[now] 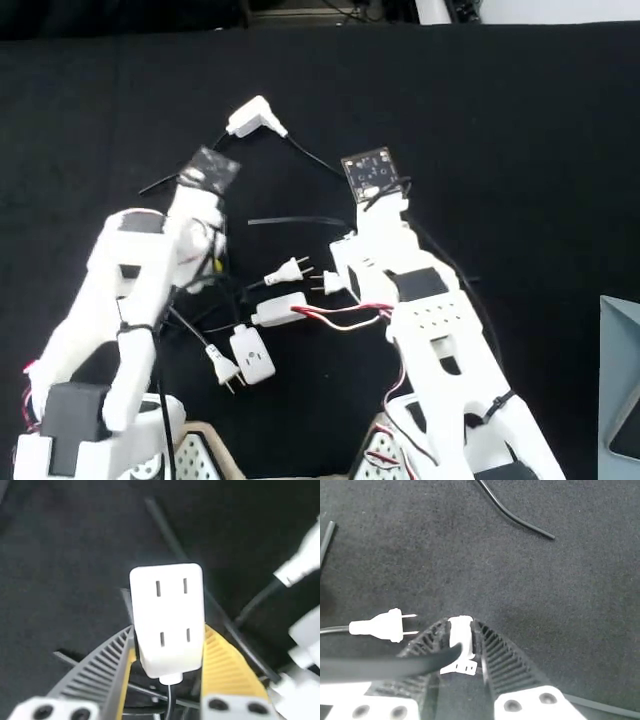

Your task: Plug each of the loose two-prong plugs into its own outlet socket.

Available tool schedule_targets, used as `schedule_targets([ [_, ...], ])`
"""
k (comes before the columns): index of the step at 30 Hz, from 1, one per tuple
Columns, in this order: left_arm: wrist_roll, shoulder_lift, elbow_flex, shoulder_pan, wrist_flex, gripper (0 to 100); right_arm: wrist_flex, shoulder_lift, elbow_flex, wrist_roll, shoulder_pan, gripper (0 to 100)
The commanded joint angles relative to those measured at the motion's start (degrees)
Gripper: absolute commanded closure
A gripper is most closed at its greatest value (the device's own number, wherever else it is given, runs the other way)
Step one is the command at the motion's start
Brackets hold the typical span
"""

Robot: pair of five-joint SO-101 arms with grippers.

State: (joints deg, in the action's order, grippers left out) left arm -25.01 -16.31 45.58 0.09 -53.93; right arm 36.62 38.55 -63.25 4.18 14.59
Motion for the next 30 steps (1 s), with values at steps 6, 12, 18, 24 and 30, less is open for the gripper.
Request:
schedule_targets([
  [6,-2.9,-2.7,5.2,2.6,2.0,83,-1.0,0.0,2.3,0.5,-0.4,98.5],
  [12,-0.9,-3.0,2.3,-3.0,1.1,73,-1.1,0.0,2.3,0.5,-0.4,98.5],
  [18,-0.9,-3.0,-4.2,-6.7,-7.6,73,-1.1,0.0,2.3,0.5,-0.4,98.5],
  [24,-2.8,-2.6,-3.7,-9.1,-8.0,73,-1.1,0.0,2.3,0.5,-0.4,98.5],
  [30,-2.9,-3.0,-2.2,-8.8,-5.2,73,-1.1,0.0,2.3,0.5,-0.4,98.5],
])
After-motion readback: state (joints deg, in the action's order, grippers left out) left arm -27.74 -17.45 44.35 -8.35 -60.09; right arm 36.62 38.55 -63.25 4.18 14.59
